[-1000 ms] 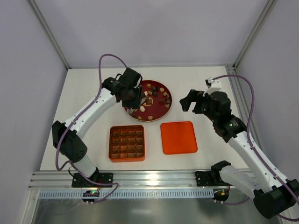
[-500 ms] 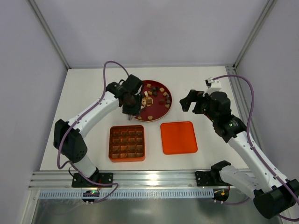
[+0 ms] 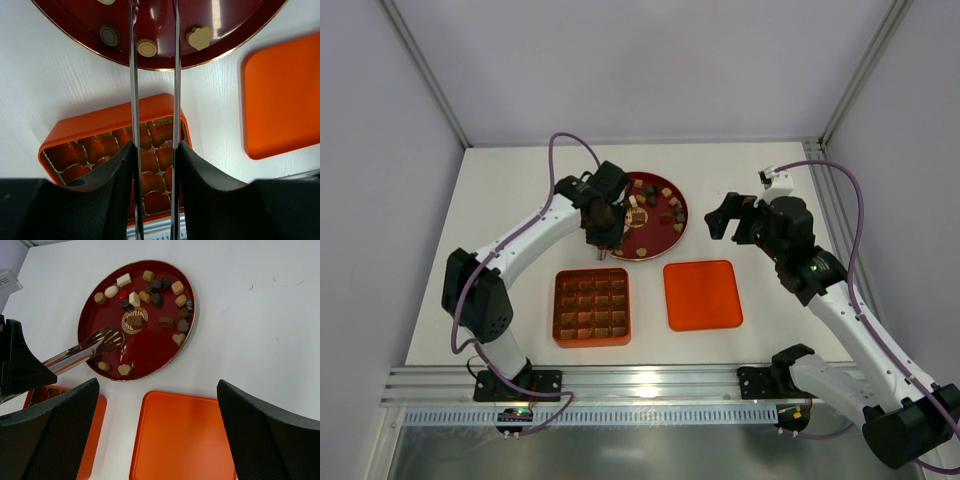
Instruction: Pack the chocolate
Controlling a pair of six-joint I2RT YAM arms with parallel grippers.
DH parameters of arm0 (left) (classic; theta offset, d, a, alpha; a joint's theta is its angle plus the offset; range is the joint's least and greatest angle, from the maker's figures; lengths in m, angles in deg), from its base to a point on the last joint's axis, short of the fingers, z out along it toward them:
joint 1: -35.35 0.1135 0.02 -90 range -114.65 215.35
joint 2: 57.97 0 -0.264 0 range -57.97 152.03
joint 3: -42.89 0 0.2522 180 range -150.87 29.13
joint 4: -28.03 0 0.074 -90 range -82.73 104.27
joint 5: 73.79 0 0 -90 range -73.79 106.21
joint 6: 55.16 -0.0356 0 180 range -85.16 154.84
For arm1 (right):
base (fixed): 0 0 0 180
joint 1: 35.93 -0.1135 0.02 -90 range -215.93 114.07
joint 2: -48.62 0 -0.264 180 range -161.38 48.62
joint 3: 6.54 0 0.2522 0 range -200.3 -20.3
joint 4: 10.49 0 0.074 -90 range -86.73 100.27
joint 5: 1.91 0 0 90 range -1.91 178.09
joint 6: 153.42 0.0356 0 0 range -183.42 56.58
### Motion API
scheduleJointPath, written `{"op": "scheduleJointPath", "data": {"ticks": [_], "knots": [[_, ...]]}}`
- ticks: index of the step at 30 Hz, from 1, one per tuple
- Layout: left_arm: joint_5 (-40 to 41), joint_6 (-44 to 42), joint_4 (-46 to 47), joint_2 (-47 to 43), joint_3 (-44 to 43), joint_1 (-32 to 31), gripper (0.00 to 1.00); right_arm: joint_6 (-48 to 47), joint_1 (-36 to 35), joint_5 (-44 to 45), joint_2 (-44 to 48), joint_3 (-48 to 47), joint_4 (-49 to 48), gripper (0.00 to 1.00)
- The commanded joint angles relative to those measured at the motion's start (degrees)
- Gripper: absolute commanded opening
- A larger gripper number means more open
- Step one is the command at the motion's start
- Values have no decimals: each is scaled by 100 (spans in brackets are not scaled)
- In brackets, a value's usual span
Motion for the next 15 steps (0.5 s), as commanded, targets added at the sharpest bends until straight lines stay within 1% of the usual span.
{"op": "scheduleJointPath", "data": {"ticks": [1,15], "knots": [[31,31,153,26,-48,-29,38,-84,-31,2,155,36,-157,100],[207,58,162,-53,-126,-29,40,-93,-31,2,164,53,-174,100]]}}
